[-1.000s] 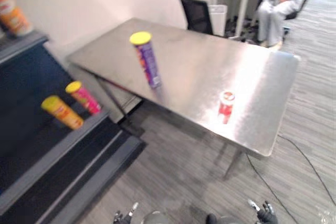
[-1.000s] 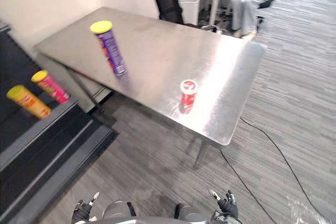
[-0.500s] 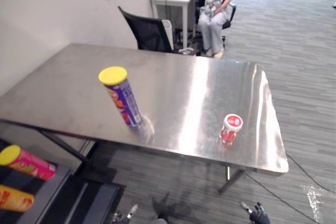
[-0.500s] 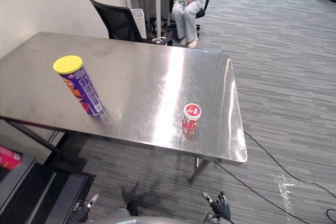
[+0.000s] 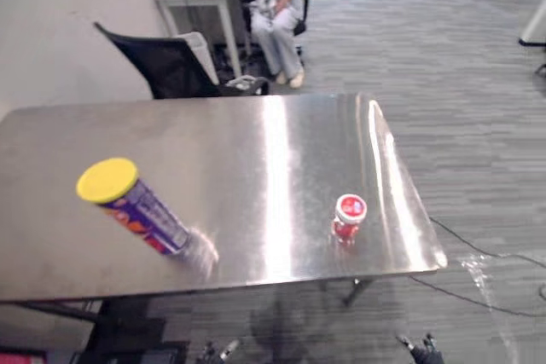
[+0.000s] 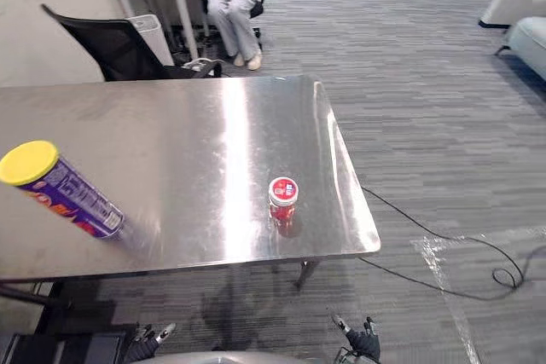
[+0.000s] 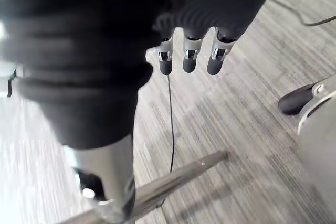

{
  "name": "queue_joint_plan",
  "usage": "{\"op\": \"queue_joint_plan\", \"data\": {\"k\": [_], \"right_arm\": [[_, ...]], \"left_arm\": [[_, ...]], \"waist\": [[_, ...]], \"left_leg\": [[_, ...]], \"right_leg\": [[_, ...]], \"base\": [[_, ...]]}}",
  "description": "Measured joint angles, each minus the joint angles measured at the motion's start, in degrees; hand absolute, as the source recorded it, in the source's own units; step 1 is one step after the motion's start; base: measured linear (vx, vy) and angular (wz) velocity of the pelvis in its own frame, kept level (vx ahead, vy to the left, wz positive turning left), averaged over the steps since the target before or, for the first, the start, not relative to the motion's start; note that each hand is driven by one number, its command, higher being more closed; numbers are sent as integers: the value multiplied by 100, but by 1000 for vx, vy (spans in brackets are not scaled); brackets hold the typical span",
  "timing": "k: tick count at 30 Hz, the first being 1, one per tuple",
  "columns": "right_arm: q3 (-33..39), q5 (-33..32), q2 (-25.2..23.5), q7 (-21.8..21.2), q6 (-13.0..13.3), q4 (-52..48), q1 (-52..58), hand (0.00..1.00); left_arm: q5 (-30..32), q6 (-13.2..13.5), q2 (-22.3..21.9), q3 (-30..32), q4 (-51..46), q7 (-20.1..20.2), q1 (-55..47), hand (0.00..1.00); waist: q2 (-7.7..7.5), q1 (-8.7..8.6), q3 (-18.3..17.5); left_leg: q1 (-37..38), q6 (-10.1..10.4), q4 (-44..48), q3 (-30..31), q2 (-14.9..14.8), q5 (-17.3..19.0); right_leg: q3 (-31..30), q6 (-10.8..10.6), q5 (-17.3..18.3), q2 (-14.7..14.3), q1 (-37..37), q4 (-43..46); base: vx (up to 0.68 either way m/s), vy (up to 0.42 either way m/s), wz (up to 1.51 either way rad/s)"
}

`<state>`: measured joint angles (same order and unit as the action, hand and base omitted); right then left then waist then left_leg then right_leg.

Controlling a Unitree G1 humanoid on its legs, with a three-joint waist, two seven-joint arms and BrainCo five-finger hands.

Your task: Put the gum and the chips on the shelf.

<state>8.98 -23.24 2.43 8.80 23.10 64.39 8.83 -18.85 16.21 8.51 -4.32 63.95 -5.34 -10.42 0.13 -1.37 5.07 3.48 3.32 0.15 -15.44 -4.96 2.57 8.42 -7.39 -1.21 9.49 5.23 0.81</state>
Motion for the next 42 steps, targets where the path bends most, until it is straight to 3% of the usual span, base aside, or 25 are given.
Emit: {"op": "queue_joint_plan", "data": {"k": [5,7,8,9,12,17,21,24,27,30,34,38,42], "right_arm": [[297,-186,4,347,-39,174,27,0],[502,-208,5,469,-39,151,-21,0],[752,-226,37,553,-45,87,-46,0],[916,-263,69,604,-49,47,-49,0],[1827,-494,389,886,-86,-234,2,0],[2554,-692,1058,1190,32,-1571,-50,0],[2506,-382,1206,1201,75,-3106,-266,0],[2318,-19,1370,1146,42,-3891,-447,0],[1990,442,1477,817,-34,-4832,-582,0],[1612,770,1608,142,-180,-5798,-669,0],[988,753,2099,-1223,-424,-6846,-603,0],[700,628,2478,-2247,-525,-7246,-456,0],[242,419,2607,-2832,-698,-7367,-357,0]], "left_arm": [[95,-20,22,14,-12,-66,10,0],[185,-21,68,22,-30,-52,17,0],[225,-56,84,69,-25,-48,28,0],[240,-78,78,95,-23,-47,28,0],[392,-163,56,161,-94,58,-37,0],[408,-262,62,368,-425,145,-249,0],[440,-335,138,363,-591,160,-345,0],[495,-473,178,344,-765,178,-383,0],[666,-550,227,331,-931,204,-433,0],[702,-572,249,294,-938,207,-444,0],[892,-545,254,293,-962,215,-441,0],[924,-482,275,260,-963,230,-440,0],[1026,-419,286,226,-956,212,-441,0]], "waist": [[14,12,12],[-50,48,3],[-91,58,30],[-134,43,60],[-73,7,41],[-203,8,-1],[-319,6,-54],[-310,3,-104],[-361,3,-139],[-353,-13,-146],[-345,-36,-151],[-352,-41,-154],[-359,-29,-155]], "left_leg": [[-24,-2,-119,-4,33,-3],[-7,-36,-329,-122,91,-160],[77,-41,-556,-180,196,-305],[63,-37,-607,-154,212,-347],[90,-14,-610,-131,200,-370],[-57,3,-612,-119,234,-397],[-153,-48,-610,-121,299,-364],[-174,-75,-609,-118,365,-344],[-236,-115,-591,-100,392,-303],[-236,-155,-567,-123,401,-291],[-225,-154,-564,-101,284,-289],[-196,-144,-562,-48,217,-255],[-139,-119,-562,25,229,-157]], "right_leg": [[214,1,12,33,-102,-108],[242,-15,117,87,-202,-163],[289,-104,273,151,-257,-171],[305,-65,298,148,-291,-144],[316,-95,342,153,-290,-63],[266,-100,345,177,-331,-205],[219,-115,335,247,-445,-201],[191,-178,290,310,-478,-173],[170,-249,178,321,-530,-174],[154,-240,154,279,-566,-178],[220,-140,-1,164,-590,-172],[291,-114,-90,135,-582,-99],[355,-114,-89,171,-554,-53]], "base": [[-83,-12,-12],[-176,-53,-31],[-191,-63,-25],[-198,-38,-10],[-153,-5,5],[-75,24,1],[22,19,1],[81,51,4],[134,15,2],[146,-6,-11],[106,-38,-11],[58,-27,4],[-11,1,2]]}}
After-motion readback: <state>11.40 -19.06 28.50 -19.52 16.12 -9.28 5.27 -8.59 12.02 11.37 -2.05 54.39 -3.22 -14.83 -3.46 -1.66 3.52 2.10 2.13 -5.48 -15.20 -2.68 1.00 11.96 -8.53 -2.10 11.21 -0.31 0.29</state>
